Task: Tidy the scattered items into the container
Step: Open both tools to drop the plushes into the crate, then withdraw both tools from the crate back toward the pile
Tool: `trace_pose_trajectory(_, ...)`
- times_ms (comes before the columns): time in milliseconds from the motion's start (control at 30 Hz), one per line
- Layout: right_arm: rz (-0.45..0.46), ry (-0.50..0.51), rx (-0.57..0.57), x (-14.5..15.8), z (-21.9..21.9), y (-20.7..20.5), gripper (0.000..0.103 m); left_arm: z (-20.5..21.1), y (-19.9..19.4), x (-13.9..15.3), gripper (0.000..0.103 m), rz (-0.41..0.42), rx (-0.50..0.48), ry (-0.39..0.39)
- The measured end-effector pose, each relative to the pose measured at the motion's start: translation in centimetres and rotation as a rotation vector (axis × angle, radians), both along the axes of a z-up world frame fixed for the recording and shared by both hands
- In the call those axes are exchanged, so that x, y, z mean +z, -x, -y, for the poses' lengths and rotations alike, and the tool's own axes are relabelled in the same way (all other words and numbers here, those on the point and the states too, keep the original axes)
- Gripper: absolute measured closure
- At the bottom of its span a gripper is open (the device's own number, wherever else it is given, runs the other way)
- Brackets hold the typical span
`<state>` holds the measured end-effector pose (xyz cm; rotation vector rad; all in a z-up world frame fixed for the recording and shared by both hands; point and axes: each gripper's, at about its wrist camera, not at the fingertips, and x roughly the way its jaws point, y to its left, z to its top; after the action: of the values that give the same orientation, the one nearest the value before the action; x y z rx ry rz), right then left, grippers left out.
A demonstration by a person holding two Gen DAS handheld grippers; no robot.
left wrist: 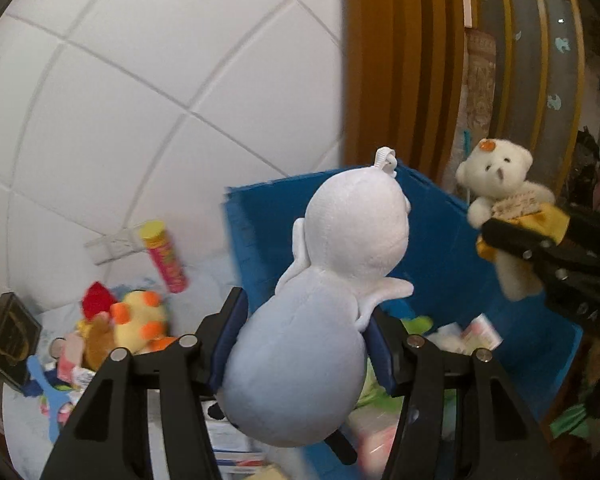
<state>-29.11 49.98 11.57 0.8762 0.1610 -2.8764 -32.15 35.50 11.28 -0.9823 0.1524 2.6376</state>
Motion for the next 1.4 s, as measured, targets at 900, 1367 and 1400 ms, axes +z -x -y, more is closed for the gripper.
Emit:
trace_pose_trajectory(900,0.148,0.003,-0.052,-1.9,-11.4,11.7,0.01,-8.9,9.7,-3.1,0.016,0.15,0.128,0.062)
trace_pose_trajectory(1367,0.103,-0.031,-0.073,0.9,-8.6,6.9,0.0,-2.5,3.3,-0.7,0.016,0.09,0.118,0.031)
trace_pose_trajectory(1400,0.091,-0.026,-0.07,1.4,-8.0,6.2,0.0,-1.4,2.6,-0.4,0.016,0.084,0.126,0.026)
